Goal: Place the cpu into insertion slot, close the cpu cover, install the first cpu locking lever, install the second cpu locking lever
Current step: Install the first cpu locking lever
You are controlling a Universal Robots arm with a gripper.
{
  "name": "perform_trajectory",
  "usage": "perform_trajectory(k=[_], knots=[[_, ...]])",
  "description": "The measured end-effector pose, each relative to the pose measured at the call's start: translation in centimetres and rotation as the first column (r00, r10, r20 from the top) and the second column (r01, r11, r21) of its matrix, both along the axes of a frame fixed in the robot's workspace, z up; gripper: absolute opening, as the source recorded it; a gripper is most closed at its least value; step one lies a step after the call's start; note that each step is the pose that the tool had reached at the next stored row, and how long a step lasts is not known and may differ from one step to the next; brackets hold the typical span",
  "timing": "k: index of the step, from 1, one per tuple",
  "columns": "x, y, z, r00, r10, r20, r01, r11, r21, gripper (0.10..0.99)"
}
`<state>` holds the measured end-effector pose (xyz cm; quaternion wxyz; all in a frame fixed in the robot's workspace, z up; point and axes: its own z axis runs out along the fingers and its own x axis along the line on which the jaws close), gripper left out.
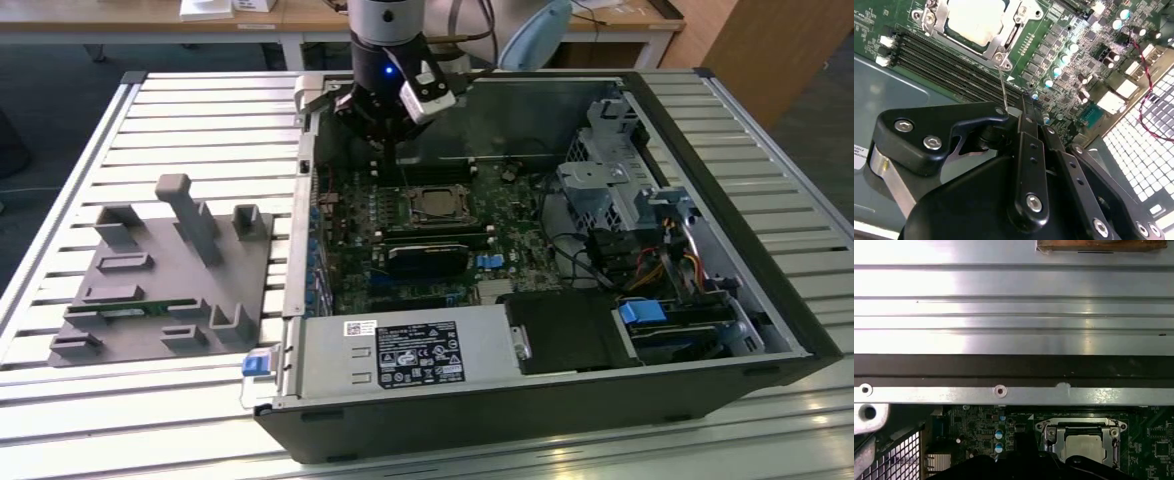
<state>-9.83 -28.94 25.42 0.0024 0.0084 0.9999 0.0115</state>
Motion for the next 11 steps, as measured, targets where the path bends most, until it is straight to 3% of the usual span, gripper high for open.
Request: perform_trajectory(k=[5,11], knots=[[0.75,0.04,-0.01,1.0,0.0,0.0,0.0,1.0,0.0,0.118],[2.36,0.21,-0.11,1.0,0.0,-0.0003,0.0,1.0,0.0,0.118]])
